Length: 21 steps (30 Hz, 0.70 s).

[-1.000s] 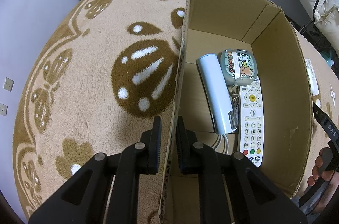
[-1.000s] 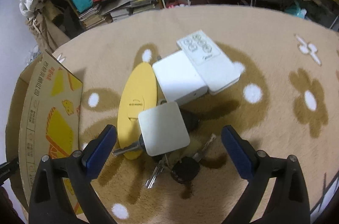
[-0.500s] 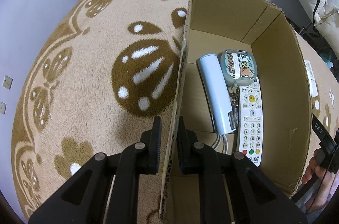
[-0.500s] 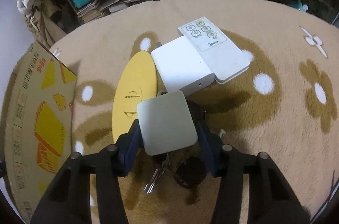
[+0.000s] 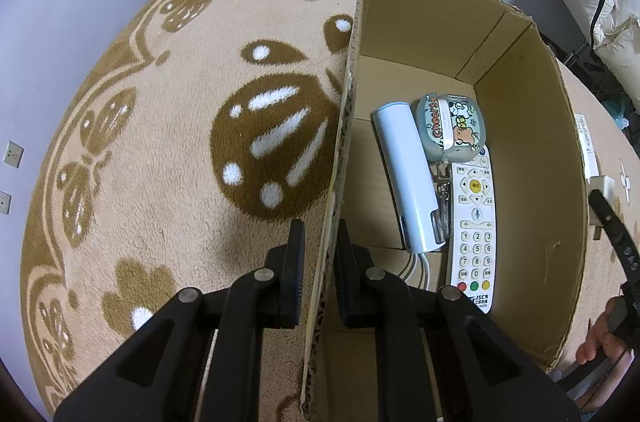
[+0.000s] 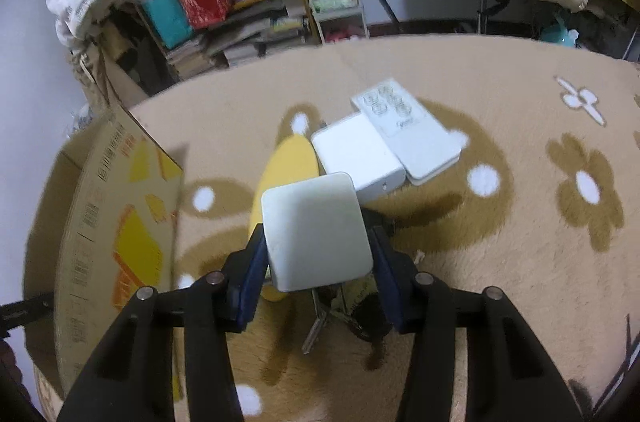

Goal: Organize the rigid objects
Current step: 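Carry the white square charger into the box and open the right gripper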

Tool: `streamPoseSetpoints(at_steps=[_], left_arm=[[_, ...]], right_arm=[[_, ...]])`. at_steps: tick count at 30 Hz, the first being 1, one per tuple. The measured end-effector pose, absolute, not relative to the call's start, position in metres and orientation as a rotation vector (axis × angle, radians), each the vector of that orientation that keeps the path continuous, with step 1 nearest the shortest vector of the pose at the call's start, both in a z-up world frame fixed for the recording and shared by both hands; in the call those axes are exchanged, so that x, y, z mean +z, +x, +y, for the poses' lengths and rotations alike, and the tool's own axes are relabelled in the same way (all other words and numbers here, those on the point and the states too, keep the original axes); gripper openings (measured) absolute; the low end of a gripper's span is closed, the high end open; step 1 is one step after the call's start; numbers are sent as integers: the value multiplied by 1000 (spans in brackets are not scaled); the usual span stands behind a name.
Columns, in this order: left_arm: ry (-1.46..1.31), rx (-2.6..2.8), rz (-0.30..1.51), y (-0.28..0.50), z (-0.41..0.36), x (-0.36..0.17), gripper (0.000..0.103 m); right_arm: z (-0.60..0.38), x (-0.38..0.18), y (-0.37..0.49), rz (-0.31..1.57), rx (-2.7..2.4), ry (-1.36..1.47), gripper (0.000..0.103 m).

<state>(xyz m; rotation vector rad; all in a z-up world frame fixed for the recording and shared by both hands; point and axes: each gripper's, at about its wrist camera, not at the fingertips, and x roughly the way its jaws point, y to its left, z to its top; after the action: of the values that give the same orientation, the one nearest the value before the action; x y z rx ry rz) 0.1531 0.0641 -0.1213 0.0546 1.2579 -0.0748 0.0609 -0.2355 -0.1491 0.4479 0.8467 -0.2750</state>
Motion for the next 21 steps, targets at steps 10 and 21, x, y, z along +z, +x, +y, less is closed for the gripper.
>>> streamPoseSetpoints(at_steps=[10, 21], left_arm=[[68, -71, 1256, 152, 62, -120, 13], [66, -71, 1255, 152, 61, -120, 13]], right_arm=[[-205, -95, 75, 738, -174, 378, 53], [-155, -61, 96, 723, -57, 299, 53]])
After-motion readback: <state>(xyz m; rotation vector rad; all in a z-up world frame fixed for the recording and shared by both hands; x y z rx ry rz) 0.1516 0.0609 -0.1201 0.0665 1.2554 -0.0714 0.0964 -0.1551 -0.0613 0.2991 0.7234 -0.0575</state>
